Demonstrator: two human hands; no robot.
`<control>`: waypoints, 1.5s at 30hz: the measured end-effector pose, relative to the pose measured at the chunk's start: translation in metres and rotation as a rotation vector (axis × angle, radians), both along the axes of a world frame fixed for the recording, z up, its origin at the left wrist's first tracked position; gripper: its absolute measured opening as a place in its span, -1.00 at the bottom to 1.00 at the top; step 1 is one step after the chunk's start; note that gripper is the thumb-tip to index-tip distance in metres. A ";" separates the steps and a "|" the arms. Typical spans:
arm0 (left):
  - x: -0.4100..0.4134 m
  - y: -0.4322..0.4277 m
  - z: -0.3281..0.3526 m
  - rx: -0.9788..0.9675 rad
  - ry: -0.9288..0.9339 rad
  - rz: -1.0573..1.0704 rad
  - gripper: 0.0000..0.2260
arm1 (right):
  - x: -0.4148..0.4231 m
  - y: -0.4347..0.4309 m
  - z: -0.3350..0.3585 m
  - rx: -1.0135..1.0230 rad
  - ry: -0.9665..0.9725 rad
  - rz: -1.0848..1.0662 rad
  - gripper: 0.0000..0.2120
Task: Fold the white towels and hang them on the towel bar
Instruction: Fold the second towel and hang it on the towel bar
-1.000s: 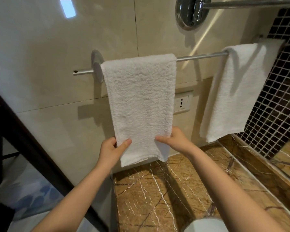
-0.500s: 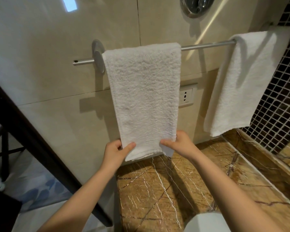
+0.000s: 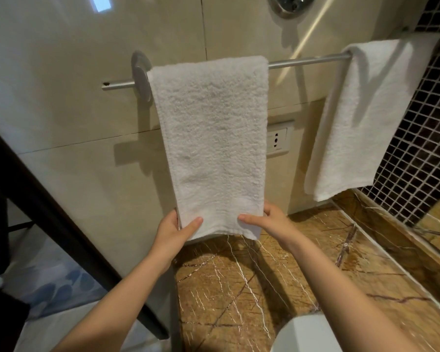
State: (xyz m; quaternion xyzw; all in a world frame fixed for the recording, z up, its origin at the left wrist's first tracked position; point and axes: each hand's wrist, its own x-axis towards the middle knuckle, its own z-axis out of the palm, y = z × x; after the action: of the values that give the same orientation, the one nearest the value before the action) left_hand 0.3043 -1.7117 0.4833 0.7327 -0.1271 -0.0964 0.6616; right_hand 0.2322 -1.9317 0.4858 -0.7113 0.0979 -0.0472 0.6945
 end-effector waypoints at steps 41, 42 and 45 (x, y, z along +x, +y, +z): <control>0.023 0.010 0.009 -0.153 -0.003 0.030 -0.76 | 0.019 -0.005 0.017 -0.050 -0.002 -0.002 -0.77; 0.026 0.010 0.013 -0.120 -0.054 0.001 -0.79 | 0.020 -0.005 0.019 -0.062 -0.002 0.002 -0.75; 0.030 0.005 0.021 0.005 -0.176 -0.058 -0.76 | 0.025 -0.003 0.023 -0.075 -0.006 -0.001 -0.72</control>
State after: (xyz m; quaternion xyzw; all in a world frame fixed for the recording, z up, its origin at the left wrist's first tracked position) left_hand 0.3338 -1.7068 0.5039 0.7359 -0.2059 -0.0510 0.6430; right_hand 0.2570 -1.9351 0.5084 -0.7366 0.0942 -0.0532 0.6676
